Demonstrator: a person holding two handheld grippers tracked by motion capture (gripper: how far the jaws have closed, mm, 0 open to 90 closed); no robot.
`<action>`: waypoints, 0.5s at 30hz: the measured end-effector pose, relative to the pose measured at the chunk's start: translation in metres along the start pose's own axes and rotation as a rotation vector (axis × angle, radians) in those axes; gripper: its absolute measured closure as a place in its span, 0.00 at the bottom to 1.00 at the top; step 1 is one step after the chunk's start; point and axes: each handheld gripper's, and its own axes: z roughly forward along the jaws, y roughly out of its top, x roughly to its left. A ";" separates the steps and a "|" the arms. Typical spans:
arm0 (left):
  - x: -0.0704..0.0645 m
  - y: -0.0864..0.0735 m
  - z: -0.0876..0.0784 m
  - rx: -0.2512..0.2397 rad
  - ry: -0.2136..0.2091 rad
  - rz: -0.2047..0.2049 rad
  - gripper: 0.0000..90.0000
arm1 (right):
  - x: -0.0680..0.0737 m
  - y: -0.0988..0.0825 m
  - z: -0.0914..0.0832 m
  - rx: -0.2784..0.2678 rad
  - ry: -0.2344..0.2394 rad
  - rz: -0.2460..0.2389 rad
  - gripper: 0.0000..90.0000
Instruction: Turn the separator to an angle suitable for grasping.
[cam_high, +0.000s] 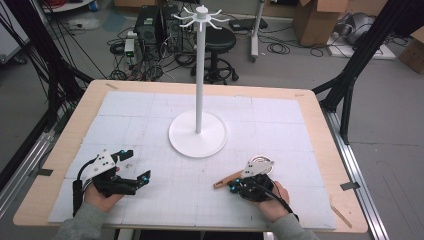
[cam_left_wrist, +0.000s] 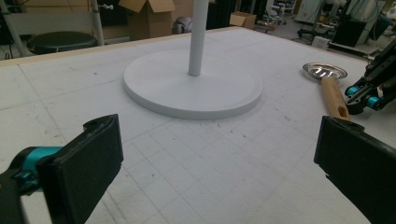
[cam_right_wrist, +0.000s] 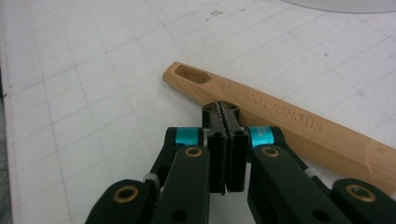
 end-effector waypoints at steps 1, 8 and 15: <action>0.000 0.000 0.000 0.001 0.001 0.000 0.02 | 0.000 0.000 0.000 0.000 0.000 0.000 1.00; -0.001 0.000 -0.002 0.003 -0.005 -0.001 0.02 | -0.001 0.007 0.008 -0.006 -0.017 0.013 1.00; 0.000 -0.001 -0.004 0.004 0.001 -0.002 0.02 | -0.003 0.013 0.015 -0.012 -0.026 0.019 1.00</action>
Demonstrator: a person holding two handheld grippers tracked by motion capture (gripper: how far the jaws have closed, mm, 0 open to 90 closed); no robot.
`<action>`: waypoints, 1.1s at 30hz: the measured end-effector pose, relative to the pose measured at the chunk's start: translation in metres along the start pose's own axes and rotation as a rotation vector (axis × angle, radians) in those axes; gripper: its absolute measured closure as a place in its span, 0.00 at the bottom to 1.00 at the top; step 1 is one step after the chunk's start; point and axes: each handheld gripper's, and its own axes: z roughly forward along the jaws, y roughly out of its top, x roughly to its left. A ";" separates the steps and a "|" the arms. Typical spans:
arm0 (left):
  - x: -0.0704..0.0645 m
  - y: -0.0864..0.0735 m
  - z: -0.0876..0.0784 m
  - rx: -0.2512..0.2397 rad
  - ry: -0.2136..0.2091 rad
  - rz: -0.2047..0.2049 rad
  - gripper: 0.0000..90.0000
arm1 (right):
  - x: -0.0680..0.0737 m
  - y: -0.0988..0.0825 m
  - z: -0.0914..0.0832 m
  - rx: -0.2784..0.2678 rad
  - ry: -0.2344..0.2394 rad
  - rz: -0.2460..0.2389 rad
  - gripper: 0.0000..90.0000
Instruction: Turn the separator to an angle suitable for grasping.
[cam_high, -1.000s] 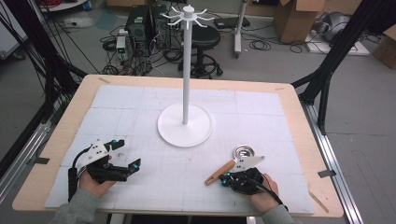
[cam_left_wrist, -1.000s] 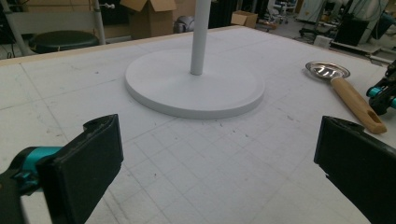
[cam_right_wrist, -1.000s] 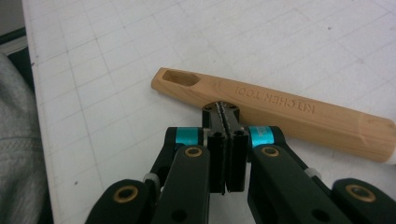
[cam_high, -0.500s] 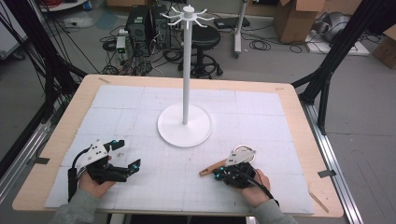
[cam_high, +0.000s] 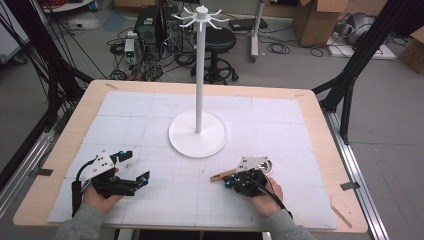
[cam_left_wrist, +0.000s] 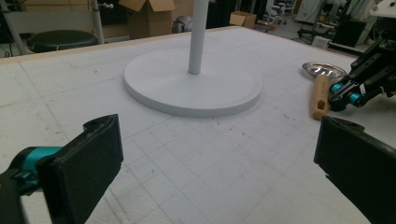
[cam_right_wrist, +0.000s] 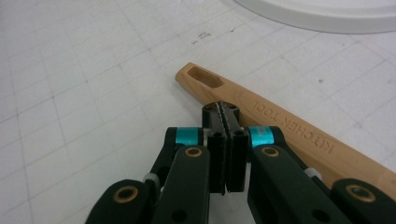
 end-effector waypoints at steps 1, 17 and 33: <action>0.000 0.000 0.000 0.000 0.000 0.000 0.02 | 0.000 0.000 0.000 0.000 0.000 0.000 1.00; 0.002 -0.002 -0.003 0.000 0.015 -0.008 0.02 | -0.004 0.012 0.014 -0.006 -0.029 0.011 1.00; 0.002 -0.002 -0.004 0.004 0.013 -0.006 0.02 | -0.010 0.020 0.021 -0.007 -0.044 0.021 1.00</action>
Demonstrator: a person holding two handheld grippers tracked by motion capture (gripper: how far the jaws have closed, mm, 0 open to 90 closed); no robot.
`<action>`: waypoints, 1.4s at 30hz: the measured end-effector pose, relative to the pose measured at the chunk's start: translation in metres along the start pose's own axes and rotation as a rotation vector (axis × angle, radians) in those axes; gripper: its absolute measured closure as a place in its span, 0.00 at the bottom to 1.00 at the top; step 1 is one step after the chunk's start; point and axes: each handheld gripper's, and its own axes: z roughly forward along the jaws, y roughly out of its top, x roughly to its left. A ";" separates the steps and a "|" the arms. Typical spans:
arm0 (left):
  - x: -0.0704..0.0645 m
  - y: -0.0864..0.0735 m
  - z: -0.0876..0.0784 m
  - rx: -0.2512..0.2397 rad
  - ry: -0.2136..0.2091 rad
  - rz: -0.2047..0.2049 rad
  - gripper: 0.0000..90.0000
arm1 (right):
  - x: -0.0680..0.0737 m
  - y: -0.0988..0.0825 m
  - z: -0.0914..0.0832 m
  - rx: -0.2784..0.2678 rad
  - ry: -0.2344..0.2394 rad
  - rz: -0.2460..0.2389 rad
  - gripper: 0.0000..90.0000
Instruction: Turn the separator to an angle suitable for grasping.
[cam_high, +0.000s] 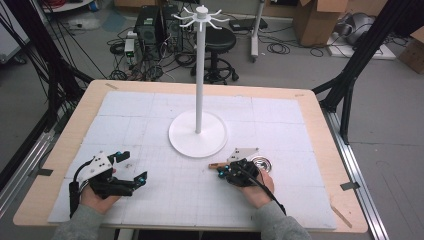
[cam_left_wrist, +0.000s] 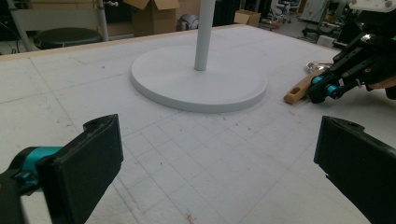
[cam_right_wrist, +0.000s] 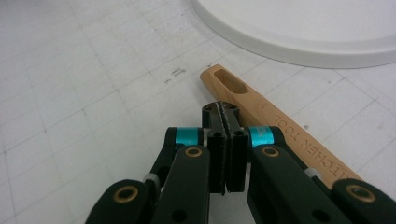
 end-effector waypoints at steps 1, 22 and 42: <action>0.000 0.000 0.000 -0.001 0.002 -0.003 0.02 | 0.000 0.001 0.001 0.004 0.004 0.012 1.00; 0.001 -0.001 -0.003 0.004 0.005 -0.004 0.02 | -0.007 0.006 0.007 -0.014 0.001 0.026 1.00; 0.002 -0.002 -0.006 0.009 0.008 -0.008 0.02 | -0.042 0.015 -0.049 -0.169 0.117 -0.015 1.00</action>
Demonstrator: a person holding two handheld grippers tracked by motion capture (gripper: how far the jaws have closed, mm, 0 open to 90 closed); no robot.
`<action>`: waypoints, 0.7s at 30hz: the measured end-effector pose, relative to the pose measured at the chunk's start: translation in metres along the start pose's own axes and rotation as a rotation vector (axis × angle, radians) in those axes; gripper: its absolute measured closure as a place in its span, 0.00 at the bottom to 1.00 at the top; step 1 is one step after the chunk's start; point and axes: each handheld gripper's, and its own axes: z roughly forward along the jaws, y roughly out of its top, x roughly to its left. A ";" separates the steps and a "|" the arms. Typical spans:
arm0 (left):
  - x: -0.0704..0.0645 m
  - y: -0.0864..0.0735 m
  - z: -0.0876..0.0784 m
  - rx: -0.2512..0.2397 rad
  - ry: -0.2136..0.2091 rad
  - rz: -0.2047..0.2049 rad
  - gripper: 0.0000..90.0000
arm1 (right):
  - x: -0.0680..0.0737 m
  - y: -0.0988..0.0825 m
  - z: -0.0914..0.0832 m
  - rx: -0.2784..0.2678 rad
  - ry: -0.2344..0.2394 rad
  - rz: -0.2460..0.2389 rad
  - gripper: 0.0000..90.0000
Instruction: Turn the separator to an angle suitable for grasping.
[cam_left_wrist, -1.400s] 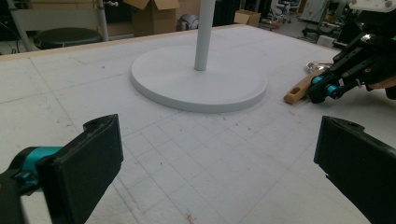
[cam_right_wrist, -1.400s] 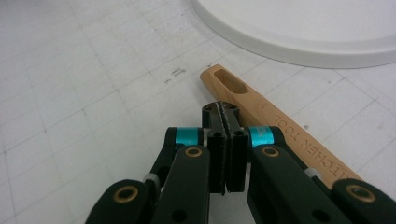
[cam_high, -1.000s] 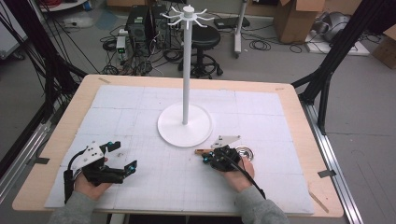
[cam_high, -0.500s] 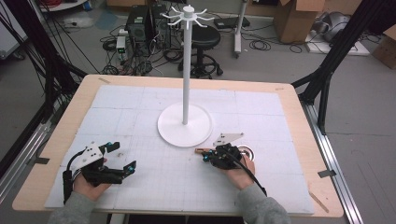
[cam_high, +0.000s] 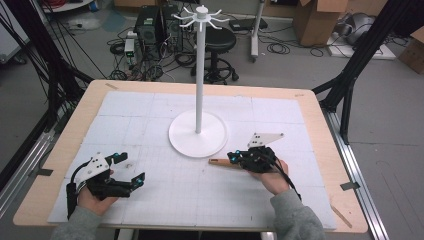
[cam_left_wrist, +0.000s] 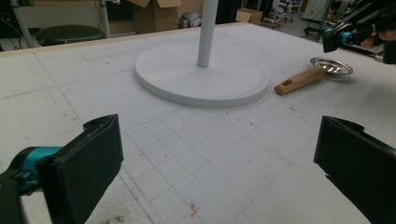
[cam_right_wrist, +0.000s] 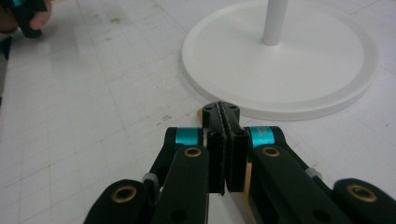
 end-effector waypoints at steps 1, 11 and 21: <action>0.000 0.000 0.000 0.000 -0.001 0.001 0.02 | -0.004 0.000 -0.005 -0.011 0.019 -0.016 0.97; 0.000 0.000 -0.001 0.001 -0.001 -0.001 0.02 | -0.016 -0.004 -0.021 -0.015 0.083 -0.063 0.71; 0.002 0.000 -0.004 -0.010 0.008 -0.017 0.02 | -0.020 -0.004 -0.028 -0.048 0.085 -0.062 0.40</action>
